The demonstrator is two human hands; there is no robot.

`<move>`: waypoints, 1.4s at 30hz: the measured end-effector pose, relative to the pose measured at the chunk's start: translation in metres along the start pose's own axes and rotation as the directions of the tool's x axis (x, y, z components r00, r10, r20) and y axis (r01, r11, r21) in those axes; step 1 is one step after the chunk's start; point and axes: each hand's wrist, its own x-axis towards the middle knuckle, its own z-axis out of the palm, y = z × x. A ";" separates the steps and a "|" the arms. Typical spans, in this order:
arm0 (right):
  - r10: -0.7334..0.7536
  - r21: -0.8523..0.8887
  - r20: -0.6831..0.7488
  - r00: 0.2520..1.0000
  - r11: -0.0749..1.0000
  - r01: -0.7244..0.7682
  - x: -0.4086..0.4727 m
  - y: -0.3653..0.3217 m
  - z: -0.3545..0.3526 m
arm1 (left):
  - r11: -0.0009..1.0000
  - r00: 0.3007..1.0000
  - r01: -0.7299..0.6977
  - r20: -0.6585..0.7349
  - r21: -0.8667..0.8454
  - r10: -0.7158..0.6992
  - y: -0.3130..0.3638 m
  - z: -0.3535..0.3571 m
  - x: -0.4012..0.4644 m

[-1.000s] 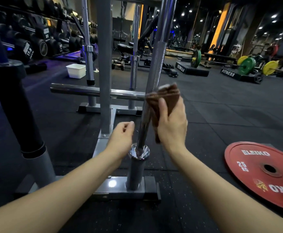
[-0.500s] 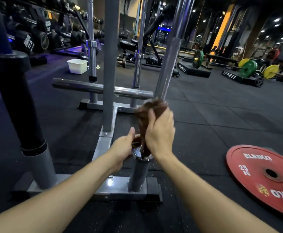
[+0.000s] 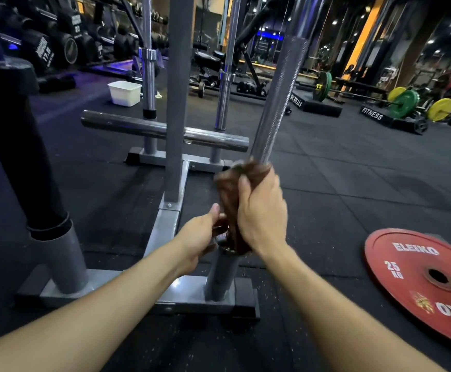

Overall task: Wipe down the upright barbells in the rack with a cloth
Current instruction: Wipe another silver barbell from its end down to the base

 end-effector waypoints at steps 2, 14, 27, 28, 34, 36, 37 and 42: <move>-0.019 -0.008 -0.057 0.998 1.000 0.018 0.010 -0.007 -0.004 | 1.000 1.000 0.002 -0.004 0.006 -0.002 -0.001 0.000 0.004; -0.049 0.038 -0.044 0.998 0.998 0.051 0.013 -0.006 -0.010 | 1.000 1.000 0.024 0.001 -0.018 -0.024 -0.002 -0.004 0.005; -0.023 0.036 -0.046 0.999 0.999 0.025 0.022 -0.015 -0.018 | 0.999 0.999 0.032 0.031 -0.026 -0.031 -0.008 -0.008 0.012; -0.033 0.043 -0.067 0.997 0.998 0.035 0.026 -0.016 -0.019 | 0.999 0.999 0.032 0.032 -0.016 -0.032 -0.009 -0.009 0.013; 0.018 0.013 0.172 0.985 1.000 -0.021 -0.005 0.015 0.002 | 0.997 0.999 0.046 0.014 -0.057 -0.045 -0.008 -0.008 0.009; 0.049 -0.036 0.278 0.959 0.999 -0.041 -0.014 0.023 0.005 | 0.998 1.000 0.017 0.009 -0.060 -0.017 -0.006 -0.006 0.005; 0.066 -0.069 0.320 0.945 0.997 -0.047 -0.017 0.026 0.005 | 0.998 1.000 0.015 -0.008 -0.062 -0.015 -0.005 -0.006 0.005; 0.056 -0.211 0.427 0.903 0.977 0.040 -0.022 0.032 -0.006 | 1.000 1.000 0.016 -0.015 -0.005 -0.016 -0.005 -0.006 -0.004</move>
